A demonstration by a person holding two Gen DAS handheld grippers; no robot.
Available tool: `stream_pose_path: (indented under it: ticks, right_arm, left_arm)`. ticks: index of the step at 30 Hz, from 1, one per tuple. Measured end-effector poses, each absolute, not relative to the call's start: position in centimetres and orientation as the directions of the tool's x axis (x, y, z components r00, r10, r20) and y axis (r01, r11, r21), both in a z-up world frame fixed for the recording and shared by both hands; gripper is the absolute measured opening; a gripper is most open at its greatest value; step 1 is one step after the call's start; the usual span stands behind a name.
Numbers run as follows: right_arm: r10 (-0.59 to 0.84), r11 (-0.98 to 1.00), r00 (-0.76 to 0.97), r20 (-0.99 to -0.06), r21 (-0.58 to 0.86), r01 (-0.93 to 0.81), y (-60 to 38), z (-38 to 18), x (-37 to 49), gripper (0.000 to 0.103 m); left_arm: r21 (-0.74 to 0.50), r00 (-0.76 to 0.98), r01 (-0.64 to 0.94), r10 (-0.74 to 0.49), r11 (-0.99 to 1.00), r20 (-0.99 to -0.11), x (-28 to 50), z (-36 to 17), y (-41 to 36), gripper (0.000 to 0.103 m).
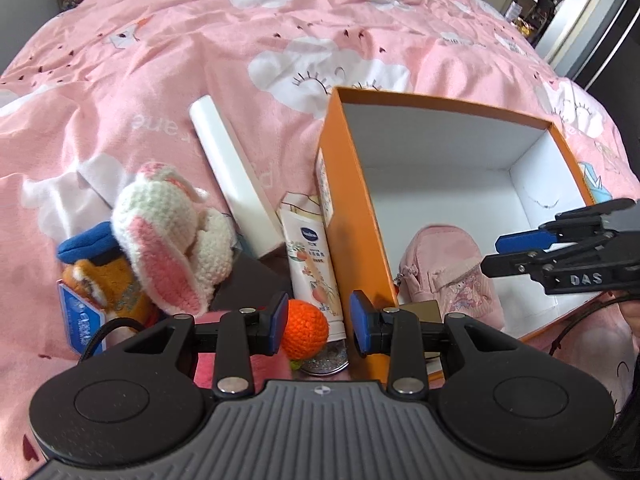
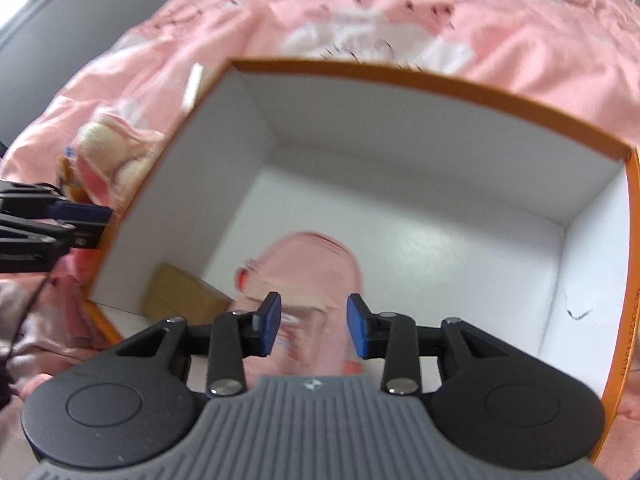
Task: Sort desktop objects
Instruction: 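Grasp the pink card holder with left tool while right tool grasps the perfume box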
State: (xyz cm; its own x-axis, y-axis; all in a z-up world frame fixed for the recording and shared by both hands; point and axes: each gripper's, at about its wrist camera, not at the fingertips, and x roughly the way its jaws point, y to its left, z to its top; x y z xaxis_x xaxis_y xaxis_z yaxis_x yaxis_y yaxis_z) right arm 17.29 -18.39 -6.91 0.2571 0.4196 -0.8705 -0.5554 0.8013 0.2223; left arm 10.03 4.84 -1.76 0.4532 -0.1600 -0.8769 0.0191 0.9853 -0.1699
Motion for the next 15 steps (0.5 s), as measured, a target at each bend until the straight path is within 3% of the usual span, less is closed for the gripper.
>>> stream_pose_path:
  ticks: [5, 15]
  right_arm:
    - [0.499, 0.772, 0.311, -0.809, 0.252, -0.584, -17.4, -4.5, 15.0, 0.045]
    - [0.614, 0.724, 0.369, -0.698, 0.312, -0.615, -13.4, -2.3, 11.3, 0.046]
  left_arm:
    - [-0.154, 0.497, -0.021, -0.123, 0.988, -0.859, 8.6, -0.4, 6.0, 0.039]
    - [-0.094, 0.549, -0.058, -0.047, 0.994, -0.834, 4.7, 1.8, 8.4, 0.043]
